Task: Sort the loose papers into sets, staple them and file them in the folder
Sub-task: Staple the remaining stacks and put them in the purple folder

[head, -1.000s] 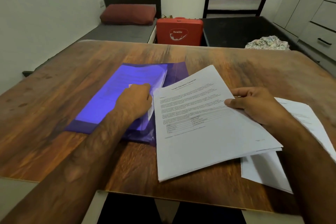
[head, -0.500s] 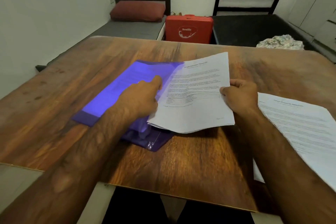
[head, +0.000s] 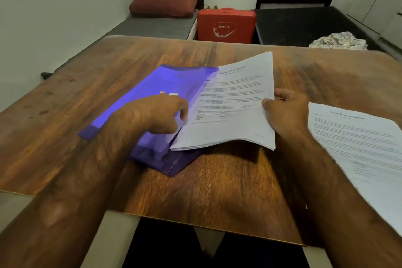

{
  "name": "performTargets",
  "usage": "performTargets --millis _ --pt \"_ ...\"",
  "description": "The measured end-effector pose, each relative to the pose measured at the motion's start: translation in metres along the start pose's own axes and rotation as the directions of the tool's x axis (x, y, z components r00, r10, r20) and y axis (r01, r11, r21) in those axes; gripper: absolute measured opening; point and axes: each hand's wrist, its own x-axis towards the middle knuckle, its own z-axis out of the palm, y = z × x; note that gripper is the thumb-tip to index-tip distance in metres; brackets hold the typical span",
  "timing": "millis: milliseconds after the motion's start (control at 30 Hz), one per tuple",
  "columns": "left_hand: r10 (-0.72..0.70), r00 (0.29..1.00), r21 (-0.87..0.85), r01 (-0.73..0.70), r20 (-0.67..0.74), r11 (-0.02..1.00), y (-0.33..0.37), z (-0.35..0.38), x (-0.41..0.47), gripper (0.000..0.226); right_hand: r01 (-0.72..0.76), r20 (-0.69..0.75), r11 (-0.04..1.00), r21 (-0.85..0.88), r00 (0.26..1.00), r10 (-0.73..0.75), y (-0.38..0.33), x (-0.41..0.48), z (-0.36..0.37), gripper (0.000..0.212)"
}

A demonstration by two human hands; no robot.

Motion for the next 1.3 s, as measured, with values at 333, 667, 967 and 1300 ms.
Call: performTargets --millis 333,667,967,1300 --pt "-0.021 0.988 0.057 0.030 -0.151 0.998 0.015 0.010 -0.001 0.033 -0.046 -0.003 0.978 0.203 0.999 0.047 0.009 -0.014 0.032 0.018" --pt "-0.009 0.965 0.260 0.079 -0.261 0.962 0.046 0.027 -0.001 0.029 -0.199 0.231 0.950 0.239 0.962 0.143 -0.013 -0.033 0.128 0.021" --pt "-0.056 0.942 0.212 0.132 -0.332 0.968 0.031 0.030 -0.008 0.042 -0.465 0.509 0.845 0.265 0.811 0.287 -0.030 -0.035 0.155 0.020" --pt "-0.058 0.934 0.150 0.117 -0.351 0.982 0.023 0.037 -0.005 0.028 0.146 0.347 0.926 -0.347 0.938 -0.018 -0.031 -0.027 0.123 0.020"
